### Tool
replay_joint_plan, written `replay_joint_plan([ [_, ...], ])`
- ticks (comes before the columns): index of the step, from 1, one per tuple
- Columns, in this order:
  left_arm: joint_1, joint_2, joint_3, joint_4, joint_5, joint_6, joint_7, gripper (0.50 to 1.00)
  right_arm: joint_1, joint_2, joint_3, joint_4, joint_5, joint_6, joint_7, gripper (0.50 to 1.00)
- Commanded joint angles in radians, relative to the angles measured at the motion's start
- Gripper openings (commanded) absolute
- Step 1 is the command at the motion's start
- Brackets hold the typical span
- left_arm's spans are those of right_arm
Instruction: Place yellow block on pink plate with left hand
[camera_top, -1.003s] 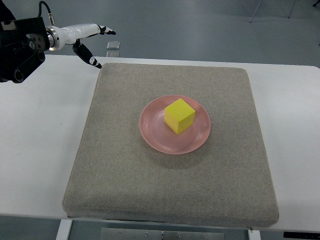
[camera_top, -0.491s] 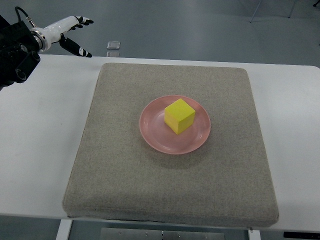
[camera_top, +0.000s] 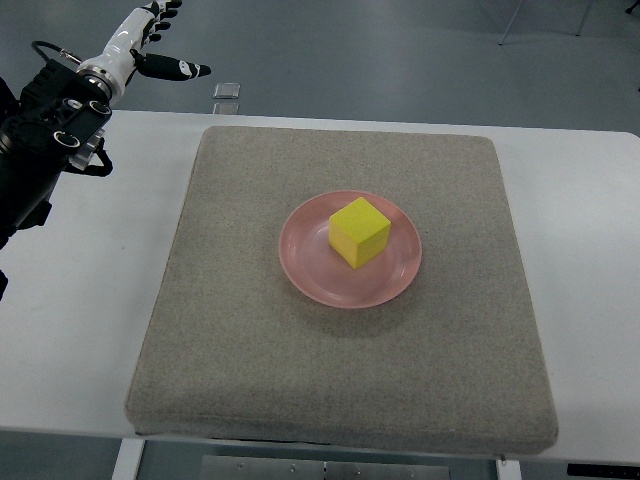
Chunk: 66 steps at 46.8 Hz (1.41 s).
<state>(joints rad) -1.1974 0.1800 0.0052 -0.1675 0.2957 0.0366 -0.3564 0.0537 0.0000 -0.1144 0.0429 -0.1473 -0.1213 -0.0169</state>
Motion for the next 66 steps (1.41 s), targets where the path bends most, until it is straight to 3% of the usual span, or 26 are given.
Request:
replay_joint_plan([
  [1, 0.021, -0.016, 0.003, -0.026, -0.069, -0.001, -0.025, 0.964, 0.0, 0.0, -0.001, 0.0, 0.0, 0.0, 0.0, 0.924],
  [7, 0.027, -0.027, -0.042, -0.041, -0.102, -0.017, -0.073, 0.964, 0.0, 0.0, -0.001, 0.0, 0.0, -0.001, 0.0, 0.924],
  [17, 0.076, -0.027, -0.284, -0.046, -0.202, -0.138, -0.075, 0.964, 0.0, 0.0, 0.001, 0.0, 0.0, 0.0, -0.002, 0.924],
  [27, 0.09, -0.027, -0.379, -0.046, -0.325, -0.173, -0.07, 0.969, 0.0, 0.0, -0.001, 0.0, 0.0, 0.0, 0.0, 0.924],
  [35, 0.125, -0.028, -0.435, -0.043, -0.489, -0.296, -0.075, 0.992, 0.0, 0.0, 0.001, 0.0, 0.0, -0.001, 0.0, 0.924],
  [52, 0.127, -0.059, -0.439, -0.021, -0.494, -0.296, -0.07, 0.992, 0.0, 0.0, 0.001, 0.0, 0.0, 0.0, 0.0, 0.924],
  [66, 0.119, -0.065, -0.442, -0.023, -0.504, -0.233, -0.061, 0.992, 0.0, 0.0, -0.001, 0.0, 0.0, 0.0, 0.0, 0.924],
])
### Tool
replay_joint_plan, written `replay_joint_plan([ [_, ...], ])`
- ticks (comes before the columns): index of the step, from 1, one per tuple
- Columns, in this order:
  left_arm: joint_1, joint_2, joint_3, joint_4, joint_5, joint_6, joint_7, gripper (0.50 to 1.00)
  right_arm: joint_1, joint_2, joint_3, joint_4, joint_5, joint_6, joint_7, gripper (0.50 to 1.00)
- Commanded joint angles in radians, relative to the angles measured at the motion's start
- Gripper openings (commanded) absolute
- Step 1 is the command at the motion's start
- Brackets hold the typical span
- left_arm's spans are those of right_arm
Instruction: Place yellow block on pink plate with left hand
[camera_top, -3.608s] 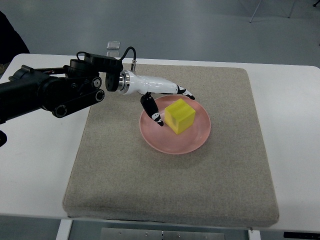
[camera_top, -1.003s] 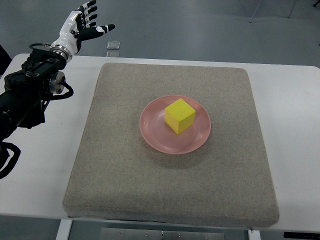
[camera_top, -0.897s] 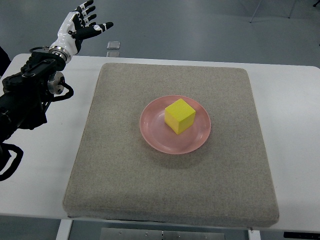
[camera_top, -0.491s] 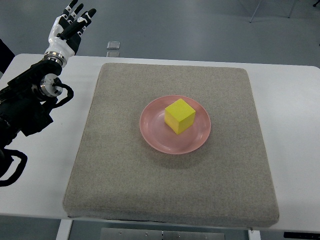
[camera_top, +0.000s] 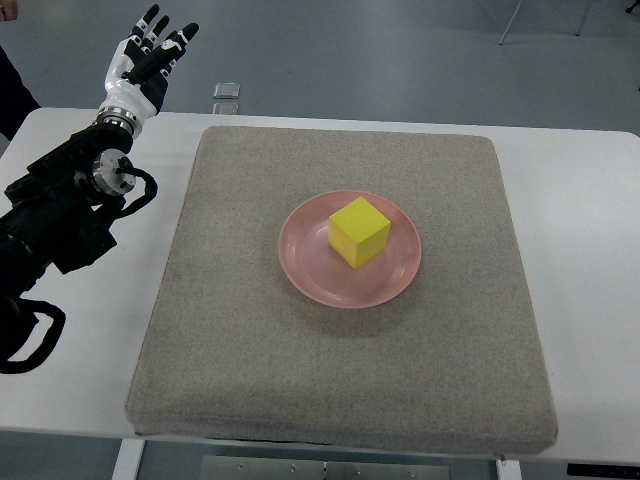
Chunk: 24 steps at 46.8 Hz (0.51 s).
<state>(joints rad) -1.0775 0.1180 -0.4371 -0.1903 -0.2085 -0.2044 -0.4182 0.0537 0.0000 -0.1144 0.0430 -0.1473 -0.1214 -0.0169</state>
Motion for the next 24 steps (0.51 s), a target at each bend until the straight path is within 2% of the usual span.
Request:
replay_joint_plan([
  [1, -0.001, -0.003, 0.0, 0.0, 0.0, 0.008, 0.001, 0.992, 0.0, 0.0, -0.001, 0.0, 0.0, 0.0, 0.0, 0.924],
  [10, 0.005, 0.0, 0.001, 0.002, 0.0, -0.001, 0.001, 0.992, 0.0, 0.0, 0.001, 0.0, 0.0, 0.0, 0.0, 0.924],
  [15, 0.008, 0.0, 0.005, 0.002, 0.001, -0.006, 0.001, 0.992, -0.002, 0.0, -0.002, 0.052, -0.003, 0.008, 0.0, 0.924],
  [24, 0.007, -0.001, 0.005, -0.006, 0.003, -0.007, 0.001, 0.992, 0.002, 0.0, -0.001, 0.069, -0.003, 0.008, 0.0, 0.924],
])
